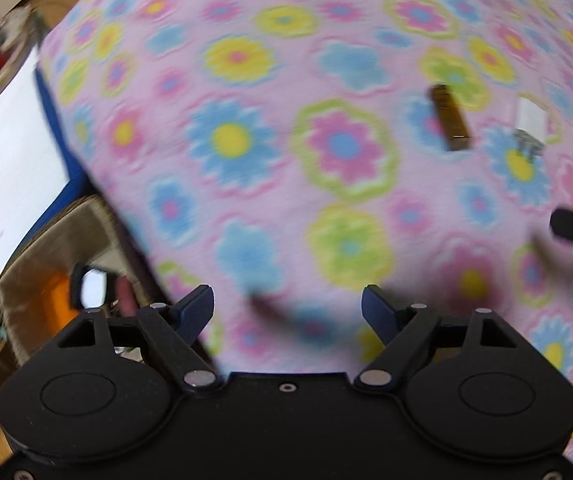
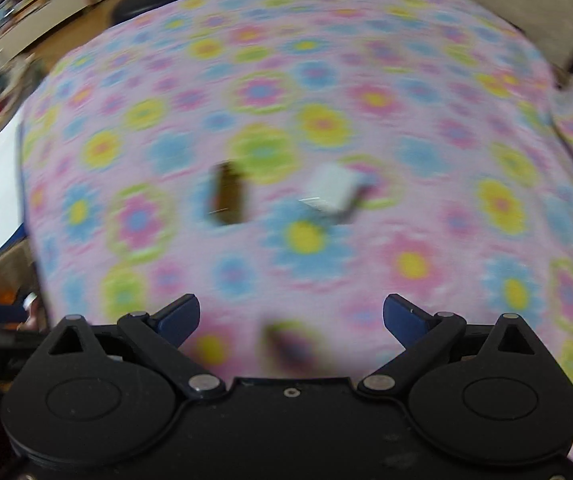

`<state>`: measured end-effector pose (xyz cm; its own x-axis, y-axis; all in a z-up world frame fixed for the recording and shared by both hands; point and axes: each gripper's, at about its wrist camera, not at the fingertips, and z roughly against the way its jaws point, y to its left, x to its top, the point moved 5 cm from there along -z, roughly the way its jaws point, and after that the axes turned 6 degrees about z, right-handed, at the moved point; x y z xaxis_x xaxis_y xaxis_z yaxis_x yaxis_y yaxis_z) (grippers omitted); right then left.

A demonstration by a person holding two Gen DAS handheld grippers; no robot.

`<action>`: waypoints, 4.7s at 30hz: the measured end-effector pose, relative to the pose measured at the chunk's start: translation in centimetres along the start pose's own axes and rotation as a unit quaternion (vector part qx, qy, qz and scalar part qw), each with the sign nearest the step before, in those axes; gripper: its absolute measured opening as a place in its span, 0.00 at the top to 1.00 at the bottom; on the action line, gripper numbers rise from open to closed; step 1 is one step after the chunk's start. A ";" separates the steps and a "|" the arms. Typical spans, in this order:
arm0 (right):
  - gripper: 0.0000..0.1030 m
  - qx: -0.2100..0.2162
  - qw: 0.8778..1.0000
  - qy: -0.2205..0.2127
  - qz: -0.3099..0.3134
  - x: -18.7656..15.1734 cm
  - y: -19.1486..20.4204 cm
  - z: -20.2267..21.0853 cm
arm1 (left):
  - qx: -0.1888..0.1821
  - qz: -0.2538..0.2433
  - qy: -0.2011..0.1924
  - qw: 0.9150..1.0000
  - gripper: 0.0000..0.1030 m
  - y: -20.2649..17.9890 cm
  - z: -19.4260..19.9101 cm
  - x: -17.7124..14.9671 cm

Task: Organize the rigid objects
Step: 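Move both tools back over the amber vial and white charger on the blanket, then grasp the amber glass vial with the left tool while the right grasps the white charger, then lift the vial and charger and adjust their hold in both tools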

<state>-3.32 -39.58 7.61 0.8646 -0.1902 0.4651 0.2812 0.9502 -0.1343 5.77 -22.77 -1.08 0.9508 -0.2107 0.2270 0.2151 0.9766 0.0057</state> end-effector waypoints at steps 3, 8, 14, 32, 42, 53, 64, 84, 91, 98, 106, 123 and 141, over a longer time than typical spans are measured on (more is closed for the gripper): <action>0.04 -0.010 0.999 -0.007 -0.037 0.8 -3.0 -0.5 | -0.004 -0.014 0.003 1.000 0.24 -2.1 -0.4 0.6; 0.04 -0.021 0.998 -0.010 -0.054 1.7 -5.2 -1.7 | -0.010 -0.019 0.010 1.000 0.24 -3.9 -1.0 1.8; 0.04 -0.026 0.999 -0.011 -0.015 3.1 -3.3 -3.8 | -0.012 -0.015 0.024 1.000 0.24 -4.3 -2.0 2.2; 0.68 -0.008 0.999 0.028 0.015 5.6 -2.9 -7.1 | -0.026 -0.003 0.027 0.999 0.24 -5.8 -1.5 6.2; 0.73 0.007 1.000 0.029 0.005 2.1 -6.3 -4.8 | -0.067 0.025 0.018 0.997 0.26 -9.8 -1.7 11.9; 0.68 0.008 1.000 0.014 0.001 0.9 -7.1 -3.8 | -0.070 -0.010 0.030 0.997 0.82 -10.2 -3.2 10.6; 0.33 -0.003 1.000 -0.028 0.002 6.0 -5.0 -5.0 | -0.063 -0.139 0.045 0.987 0.82 -8.1 -1.8 4.1; 0.46 0.005 0.984 0.056 0.168 -0.3 -5.7 -2.7 | -0.057 -0.319 0.013 0.946 0.77 -11.4 1.8 -2.2; 0.29 0.018 0.999 0.031 -0.024 -0.1 -8.8 -1.0 | -0.082 -0.050 0.039 0.995 0.28 -7.8 1.8 -0.4; 0.26 0.019 0.998 0.033 -0.059 -1.1 -7.3 -1.7 | -0.108 0.111 0.101 0.983 0.28 -5.1 -1.4 -1.1; 0.27 0.027 0.998 0.055 -0.035 -2.1 -6.1 -2.3 | -0.104 0.145 0.099 0.979 0.28 -5.2 -2.7 -1.4; 0.16 0.017 0.957 0.032 0.288 -2.1 -2.1 -2.2 | -0.084 0.148 0.097 0.980 0.28 -1.2 -2.3 -1.5; 0.43 0.062 0.938 0.047 0.338 -2.4 -1.9 -3.9 | -0.113 0.231 0.103 0.961 0.22 -3.3 -2.3 -0.5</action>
<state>-4.33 -41.85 3.29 0.8624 0.4509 0.2302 -0.3904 0.8818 -0.2647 5.13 -25.97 -3.41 0.9755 0.2156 -0.0429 -0.2192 0.9389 -0.2653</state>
